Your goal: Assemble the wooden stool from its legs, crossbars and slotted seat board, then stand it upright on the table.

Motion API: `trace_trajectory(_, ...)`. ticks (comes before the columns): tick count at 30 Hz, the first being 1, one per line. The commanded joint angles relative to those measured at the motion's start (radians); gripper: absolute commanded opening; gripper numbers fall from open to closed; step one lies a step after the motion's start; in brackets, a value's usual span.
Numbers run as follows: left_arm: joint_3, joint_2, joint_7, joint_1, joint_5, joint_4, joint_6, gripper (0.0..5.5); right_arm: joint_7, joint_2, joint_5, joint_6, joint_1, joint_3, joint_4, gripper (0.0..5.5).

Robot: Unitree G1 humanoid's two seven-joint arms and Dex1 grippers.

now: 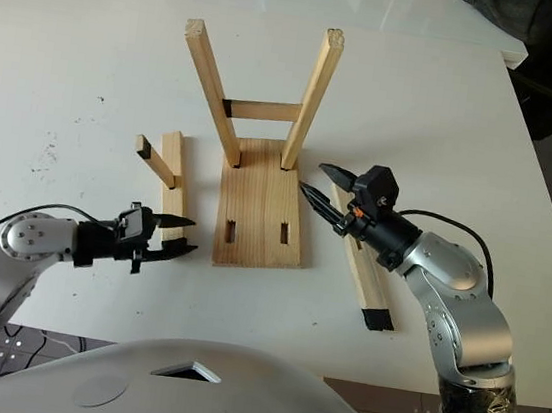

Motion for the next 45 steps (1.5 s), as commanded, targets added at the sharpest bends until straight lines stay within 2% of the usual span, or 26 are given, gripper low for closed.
trace_trajectory(1, 0.016, 0.075, -0.056, -0.018, 0.033, 0.038, -0.017, 2.14, -0.014, 0.006, -0.015, -0.012, 0.027, 0.007, -0.018, 2.26)
trace_trajectory(7, 0.056, 0.205, -0.15, -0.067, 0.06, 0.148, -0.055, 2.14, -0.039, 0.023, -0.02, -0.015, 0.049, 0.003, -0.03, 2.26)
trace_trajectory(11, 0.07, 0.218, -0.176, -0.188, 0.066, 0.269, -0.094, 2.14, -0.062, 0.036, -0.029, -0.019, 0.067, 0.008, -0.039, 2.26)
trace_trajectory(16, 0.143, 0.189, -0.175, -0.278, -0.077, 0.235, 0.09, 2.14, -0.072, 0.039, -0.038, -0.021, 0.082, 0.006, -0.045, 2.26)
trace_trajectory(19, 0.146, 0.187, -0.129, -0.248, -0.081, 0.186, 0.2, 2.43, -0.079, 0.04, -0.048, -0.022, 0.1, 0.001, -0.051, 2.26)
trace_trajectory(23, 0.152, 0.16, -0.022, -0.081, -0.079, 0.035, 0.348, 3.07, -0.082, 0.039, -0.051, -0.021, 0.112, -0.003, -0.058, 2.26)
trace_trajectory(25, 0.169, 0.118, 0.056, -0.054, -0.113, -0.022, 0.469, 3.07, -0.086, 0.041, -0.051, -0.024, 0.125, -0.01, -0.063, 2.26)
trace_trajectory(30, 0.214, -0.032, 0.253, -0.119, -0.149, -0.107, 0.583, 3.07, -0.089, 0.046, -0.056, -0.026, 0.129, -0.001, -0.065, 2.26)
trace_trajectory(34, 0.182, -0.087, 0.332, -0.11, -0.118, -0.132, 0.597, 3.07, -0.085, 0.043, -0.056, -0.023, 0.111, 0.0, -0.054, 2.26)
trace_trajectory(45, 0.103, -0.123, 0.39, 0.014, -0.024, -0.081, 0.546, 3.07, -0.068, 0.032, -0.057, -0.019, 0.103, 0.003, -0.046, 2.26)
